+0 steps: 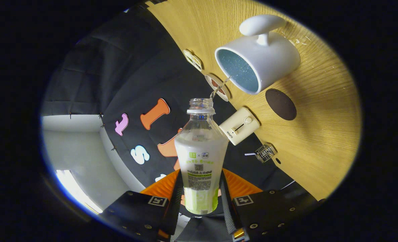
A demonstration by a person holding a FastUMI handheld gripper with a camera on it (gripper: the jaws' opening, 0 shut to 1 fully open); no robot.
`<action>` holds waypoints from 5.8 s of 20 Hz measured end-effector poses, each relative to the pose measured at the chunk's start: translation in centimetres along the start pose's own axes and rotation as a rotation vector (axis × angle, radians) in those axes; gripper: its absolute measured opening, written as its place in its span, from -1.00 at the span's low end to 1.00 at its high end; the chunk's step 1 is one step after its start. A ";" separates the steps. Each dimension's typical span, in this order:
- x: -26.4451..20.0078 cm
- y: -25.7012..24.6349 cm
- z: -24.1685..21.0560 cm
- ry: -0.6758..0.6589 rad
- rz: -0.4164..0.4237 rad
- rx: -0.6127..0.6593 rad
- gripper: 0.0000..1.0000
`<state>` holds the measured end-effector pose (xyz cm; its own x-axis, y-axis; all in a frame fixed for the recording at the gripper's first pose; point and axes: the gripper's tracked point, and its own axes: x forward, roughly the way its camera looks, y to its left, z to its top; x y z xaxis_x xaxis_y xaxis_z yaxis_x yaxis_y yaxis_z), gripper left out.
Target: Take the bottle from table, then pour the juice into the cup, finally place the bottle on the coaster
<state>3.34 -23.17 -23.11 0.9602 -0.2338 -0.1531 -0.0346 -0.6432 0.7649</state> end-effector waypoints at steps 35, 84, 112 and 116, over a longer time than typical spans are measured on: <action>0.7 -4.0 3.4 0.000 -0.257 -0.862 0.14; 5.8 -5.9 2.3 0.026 -0.161 -2.186 0.94; -6.7 8.3 -20.6 0.041 0.296 -2.180 0.93; -6.0 8.7 -22.5 0.032 0.299 -2.259 0.93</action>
<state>3.51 -10.98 -1.43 0.9924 -0.1120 0.0513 0.1126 0.9936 -0.0092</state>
